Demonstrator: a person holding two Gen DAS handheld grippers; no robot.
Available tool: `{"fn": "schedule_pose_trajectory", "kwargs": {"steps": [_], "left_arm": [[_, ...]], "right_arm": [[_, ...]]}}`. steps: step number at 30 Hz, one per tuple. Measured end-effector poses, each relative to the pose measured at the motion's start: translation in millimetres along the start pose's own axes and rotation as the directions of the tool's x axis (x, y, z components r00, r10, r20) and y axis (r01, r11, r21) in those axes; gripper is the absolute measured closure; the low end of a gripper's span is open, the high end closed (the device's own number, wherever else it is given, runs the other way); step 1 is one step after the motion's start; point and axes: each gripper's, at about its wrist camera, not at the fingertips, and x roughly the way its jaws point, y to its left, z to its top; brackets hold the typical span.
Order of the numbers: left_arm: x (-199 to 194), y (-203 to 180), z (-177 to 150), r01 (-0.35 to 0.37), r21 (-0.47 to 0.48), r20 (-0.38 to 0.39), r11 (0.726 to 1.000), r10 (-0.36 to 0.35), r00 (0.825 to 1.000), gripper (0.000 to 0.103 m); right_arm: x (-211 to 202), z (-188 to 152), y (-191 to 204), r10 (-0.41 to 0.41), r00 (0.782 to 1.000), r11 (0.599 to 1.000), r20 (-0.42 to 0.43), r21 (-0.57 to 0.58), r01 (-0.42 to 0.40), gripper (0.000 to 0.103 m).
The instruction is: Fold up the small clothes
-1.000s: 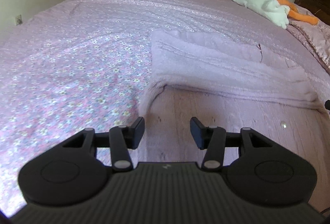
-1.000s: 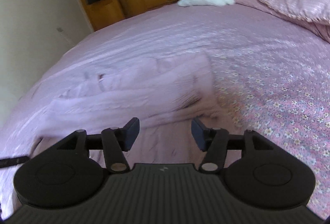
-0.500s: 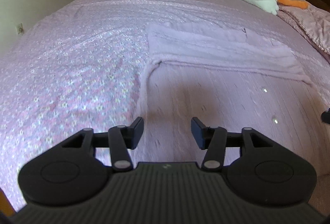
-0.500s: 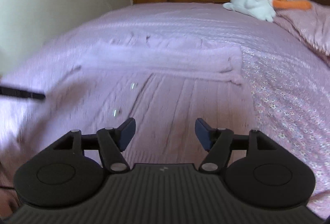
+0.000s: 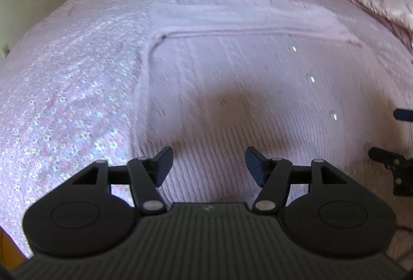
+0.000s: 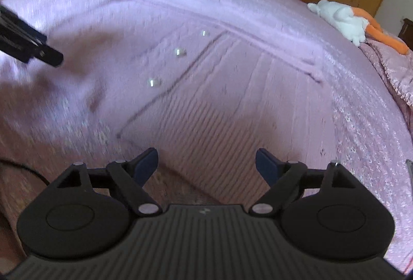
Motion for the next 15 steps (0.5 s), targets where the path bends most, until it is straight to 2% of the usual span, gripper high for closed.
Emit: {"fn": "schedule_pose_trajectory", "kwargs": {"steps": [2, 4, 6, 12, 15], "left_arm": [[2.5, -4.9, -3.8, 0.017, 0.029, -0.015, 0.999, -0.016, 1.0, 0.037], [3.6, -10.7, -6.7, 0.035, 0.068, -0.024, 0.997, -0.034, 0.999, 0.023], [4.4, -17.9, -10.2, 0.057, 0.122, -0.024, 0.991, -0.055, 0.998, 0.017], [11.5, -38.6, -18.2, 0.064, 0.235, -0.044, 0.97, -0.056, 0.997, 0.017], [17.6, -46.7, -21.0, 0.044, 0.281, -0.05, 0.959, -0.031, 0.998, 0.017]], "right_arm": [[6.2, -3.3, 3.1, -0.009, 0.999, 0.999, -0.035, -0.031, 0.008, 0.015], [12.9, -5.4, 5.1, -0.022, 0.998, 0.999, -0.052, -0.049, 0.02, 0.014], [15.0, -6.3, 5.0, -0.031, 0.998, 0.998, -0.046, -0.056, 0.028, 0.012], [17.4, -1.3, -3.5, -0.052, 0.999, 0.998, -0.006, -0.023, 0.051, 0.012], [16.7, 1.6, -9.4, -0.081, 0.996, 0.997, 0.023, 0.016, 0.081, 0.012]]}}
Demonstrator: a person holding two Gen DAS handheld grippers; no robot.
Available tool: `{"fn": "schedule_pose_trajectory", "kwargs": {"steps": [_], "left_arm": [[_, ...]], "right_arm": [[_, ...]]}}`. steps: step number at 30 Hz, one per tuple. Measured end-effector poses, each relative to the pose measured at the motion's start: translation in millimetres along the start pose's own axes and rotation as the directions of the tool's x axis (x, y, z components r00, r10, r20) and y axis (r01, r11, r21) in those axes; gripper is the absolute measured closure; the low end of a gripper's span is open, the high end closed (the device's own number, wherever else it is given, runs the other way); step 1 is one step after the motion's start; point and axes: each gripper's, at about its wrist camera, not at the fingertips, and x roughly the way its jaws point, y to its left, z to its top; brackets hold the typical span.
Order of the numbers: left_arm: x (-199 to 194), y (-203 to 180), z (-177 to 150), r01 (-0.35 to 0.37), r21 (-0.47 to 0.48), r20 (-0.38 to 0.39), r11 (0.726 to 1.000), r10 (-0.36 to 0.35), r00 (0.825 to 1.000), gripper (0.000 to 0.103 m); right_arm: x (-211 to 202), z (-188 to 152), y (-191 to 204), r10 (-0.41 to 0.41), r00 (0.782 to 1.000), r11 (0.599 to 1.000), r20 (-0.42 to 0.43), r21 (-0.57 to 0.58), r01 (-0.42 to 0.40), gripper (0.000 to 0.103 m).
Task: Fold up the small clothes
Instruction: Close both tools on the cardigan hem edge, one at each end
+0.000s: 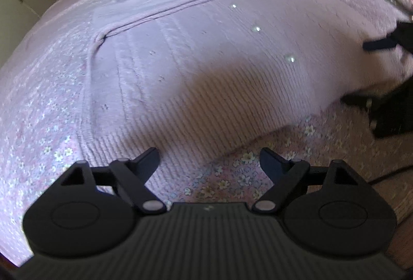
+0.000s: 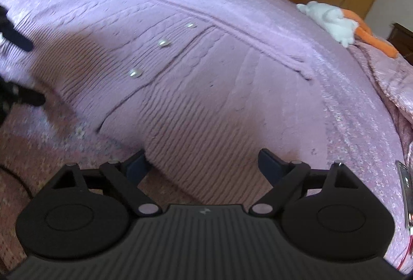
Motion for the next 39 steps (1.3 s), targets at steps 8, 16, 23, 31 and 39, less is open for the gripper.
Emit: {"fn": "schedule_pose_trajectory", "kwargs": {"steps": [8, 16, 23, 31, 39], "left_arm": [[8.9, -1.7, 4.5, -0.088, 0.035, 0.044, 0.995, 0.087, 0.995, 0.014], [11.3, 2.8, 14.2, -0.111, 0.001, 0.1, 0.994, 0.111, 0.989, 0.014], [10.5, 3.5, 17.1, -0.066, -0.008, 0.121, 0.998, 0.067, 0.99, 0.017], [8.5, -16.9, 15.9, -0.007, 0.094, 0.122, 0.996, -0.005, 0.993, 0.017], [16.9, -24.0, 9.2, -0.047, 0.131, 0.121, 0.99, 0.031, 0.992, 0.014]], "right_arm": [[2.6, 3.3, -12.3, -0.044, 0.998, 0.996, 0.048, 0.074, 0.04, 0.012], [5.4, 3.2, -9.9, -0.051, 0.995, 0.993, 0.083, 0.109, 0.042, 0.012], [4.1, 6.4, -23.3, -0.052, 0.988, 0.976, 0.143, 0.216, 0.02, 0.014], [4.1, 12.0, -39.2, -0.028, 0.987, 0.947, 0.159, 0.321, -0.025, 0.014], [1.5, 11.0, -41.5, -0.02, 0.985, 0.932, 0.173, 0.36, -0.045, 0.014]]}}
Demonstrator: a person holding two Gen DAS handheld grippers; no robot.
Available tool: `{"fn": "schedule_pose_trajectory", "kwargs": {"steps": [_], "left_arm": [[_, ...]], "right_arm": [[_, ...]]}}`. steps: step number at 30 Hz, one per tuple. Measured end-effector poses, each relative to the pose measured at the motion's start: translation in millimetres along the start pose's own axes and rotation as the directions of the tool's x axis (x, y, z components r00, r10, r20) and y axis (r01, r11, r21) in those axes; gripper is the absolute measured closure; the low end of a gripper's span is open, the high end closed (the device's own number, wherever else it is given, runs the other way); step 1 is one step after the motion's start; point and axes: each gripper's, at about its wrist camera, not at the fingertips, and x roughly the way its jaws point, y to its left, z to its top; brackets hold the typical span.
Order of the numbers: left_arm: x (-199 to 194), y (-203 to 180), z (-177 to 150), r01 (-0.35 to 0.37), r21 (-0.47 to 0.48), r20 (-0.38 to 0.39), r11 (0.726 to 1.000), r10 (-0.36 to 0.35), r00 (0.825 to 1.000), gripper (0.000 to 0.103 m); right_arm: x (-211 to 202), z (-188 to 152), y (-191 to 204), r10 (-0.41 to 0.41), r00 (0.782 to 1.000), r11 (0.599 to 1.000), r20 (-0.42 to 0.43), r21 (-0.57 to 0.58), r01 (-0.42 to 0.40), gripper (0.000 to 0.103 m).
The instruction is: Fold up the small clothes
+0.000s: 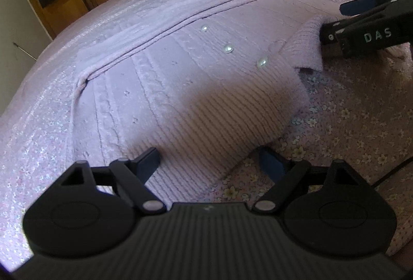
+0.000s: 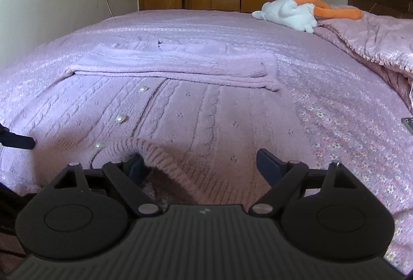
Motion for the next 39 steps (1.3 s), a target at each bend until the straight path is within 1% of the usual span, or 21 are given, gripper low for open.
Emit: {"fn": "schedule_pose_trajectory", "kwargs": {"steps": [4, 8, 10, 11, 13, 14, 15, 16, 17, 18, 19, 20, 23, 25, 30, 34, 39], "left_arm": [[1.4, 7.2, 1.9, -0.015, -0.043, 0.017, 0.999, 0.016, 1.0, 0.013], [2.9, 19.6, 7.7, -0.053, -0.097, 0.039, 0.994, 0.057, 0.998, 0.013], [4.5, 24.4, 9.9, -0.067, -0.116, 0.043, 0.991, 0.072, 0.996, 0.016], [4.7, 26.0, 10.7, -0.066, -0.122, 0.045, 0.99, 0.072, 0.996, 0.019], [3.9, 29.7, 11.1, -0.034, -0.146, 0.049, 0.989, 0.042, 0.998, 0.04], [3.5, 31.3, 11.3, -0.014, -0.156, 0.055, 0.988, 0.022, 0.998, 0.047], [2.1, 31.8, 11.7, 0.006, -0.16, 0.065, 0.987, 0.005, 0.998, 0.058], [0.2, 30.8, 12.5, 0.017, -0.16, 0.073, 0.987, -0.006, 0.997, 0.068], [-1.2, 30.1, 13.8, 0.023, -0.156, 0.082, 0.988, -0.01, 0.997, 0.076], [-3.4, 29.2, 15.2, 0.025, -0.151, 0.091, 0.988, -0.011, 0.996, 0.088], [-5.9, 28.7, 17.4, 0.022, -0.149, 0.097, 0.989, -0.008, 0.995, 0.088], [-7.7, 29.1, 19.8, 0.018, -0.153, 0.104, 0.988, -0.002, 0.995, 0.089], [-12.4, 42.3, 32.0, 0.038, -0.214, 0.126, 0.976, -0.011, 0.992, 0.09], [-15.1, 51.7, 42.6, 0.041, -0.245, 0.149, 0.969, -0.004, 0.989, 0.09], [-20.1, 68.2, 74.9, 0.029, -0.265, 0.213, 0.964, 0.029, 0.977, 0.09], [-18.4, 86.8, 102.4, 0.019, -0.281, 0.251, 0.959, 0.054, 0.966, 0.09], [-0.3, 109.6, 139.6, -0.006, -0.285, 0.285, 0.958, 0.09, 0.954, 0.09]], "right_arm": [[0.5, -3.3, 1.8, 0.003, 1.0, 1.0, -0.009, -0.016, -0.003, 0.014], [2.7, -10.9, 3.8, 0.0, 0.999, 0.999, -0.036, -0.033, -0.001, 0.015], [5.3, -14.8, 5.0, 0.004, 0.998, 0.999, -0.056, -0.044, -0.006, 0.027], [6.2, -15.9, 5.3, 0.013, 0.998, 0.999, -0.062, -0.045, -0.016, 0.03], [6.5, -15.5, 7.2, 0.037, 0.997, 0.998, -0.064, -0.05, -0.04, 0.05], [6.2, -14.0, 9.3, 0.042, 0.997, 0.997, -0.061, -0.059, -0.045, 0.056], [5.7, -12.0, 11.2, 0.049, 0.997, 0.996, -0.058, -0.067, -0.053, 0.069], [5.5, -9.3, 12.6, 0.058, 0.997, 0.996, -0.056, -0.07, -0.062, 0.079], [5.3, -5.6, 14.1, 0.067, 0.996, 0.995, -0.053, -0.071, -0.071, 0.084], [5.4, -1.6, 14.5, 0.075, 0.996, 0.994, -0.05, -0.071, -0.078, 0.091], [4.8, 2.6, 14.9, 0.081, 0.996, 0.994, -0.044, -0.07, -0.083, 0.093], [4.2, 7.8, 15.3, 0.085, 0.996, 0.994, -0.032, -0.071, -0.087, 0.094], [2.9, 25.5, 14.3, 0.089, 0.996, 0.993, 0.01, -0.075, -0.088, 0.095], [2.7, 38.8, 14.3, 0.092, 0.995, 0.993, 0.039, -0.082, -0.089, 0.096], [9.7, 79.9, 12.4, 0.098, 0.988, 0.991, 0.115, -0.105, -0.087, 0.097], [27.4, 115.9, 9.8, 0.094, 0.982, 0.989, 0.163, -0.128, -0.074, 0.097], [64.8, 161.5, 6.7, 0.076, 0.974, 0.984, 0.212, -0.171, -0.039, 0.097]]}}
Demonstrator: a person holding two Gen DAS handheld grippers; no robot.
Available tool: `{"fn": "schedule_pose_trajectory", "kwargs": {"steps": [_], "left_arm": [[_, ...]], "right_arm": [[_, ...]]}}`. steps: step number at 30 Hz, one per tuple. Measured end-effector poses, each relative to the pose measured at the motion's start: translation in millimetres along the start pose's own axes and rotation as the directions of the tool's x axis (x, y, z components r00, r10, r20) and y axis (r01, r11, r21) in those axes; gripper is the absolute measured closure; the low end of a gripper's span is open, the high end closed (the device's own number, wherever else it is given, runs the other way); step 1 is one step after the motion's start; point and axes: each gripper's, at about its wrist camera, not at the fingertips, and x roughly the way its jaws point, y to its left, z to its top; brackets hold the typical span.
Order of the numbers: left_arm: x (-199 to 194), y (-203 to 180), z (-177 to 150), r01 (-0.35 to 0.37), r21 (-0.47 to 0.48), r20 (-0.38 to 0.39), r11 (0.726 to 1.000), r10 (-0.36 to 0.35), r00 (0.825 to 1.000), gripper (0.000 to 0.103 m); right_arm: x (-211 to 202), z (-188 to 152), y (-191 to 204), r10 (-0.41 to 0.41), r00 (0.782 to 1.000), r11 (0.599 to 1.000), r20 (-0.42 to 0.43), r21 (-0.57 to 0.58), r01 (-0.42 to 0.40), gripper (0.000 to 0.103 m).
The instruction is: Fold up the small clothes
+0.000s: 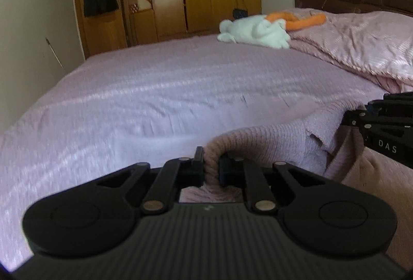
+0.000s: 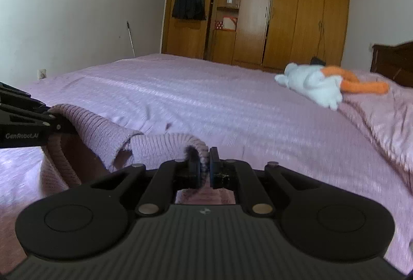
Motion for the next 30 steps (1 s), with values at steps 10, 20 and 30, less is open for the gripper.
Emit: {"fn": "schedule_pose_trajectory", "kwargs": {"steps": [10, 20, 30], "left_arm": [[102.9, 18.2, 27.0, -0.051, -0.04, -0.056, 0.998, 0.049, 0.997, 0.09], [184.1, 29.8, 0.5, -0.073, -0.036, -0.212, 0.997, 0.064, 0.975, 0.086], [161.5, 38.8, 4.9, -0.093, -0.048, -0.219, 0.995, 0.08, 0.972, 0.051]], "right_arm": [[120.3, 10.2, -6.6, -0.017, 0.996, 0.999, -0.085, -0.035, 0.014, 0.097], [200.0, -31.1, -5.4, -0.022, 0.977, 1.0, -0.214, 0.01, 0.025, 0.095], [158.9, -27.7, -25.9, 0.035, 0.983, 0.995, -0.182, 0.096, -0.018, 0.07]]}}
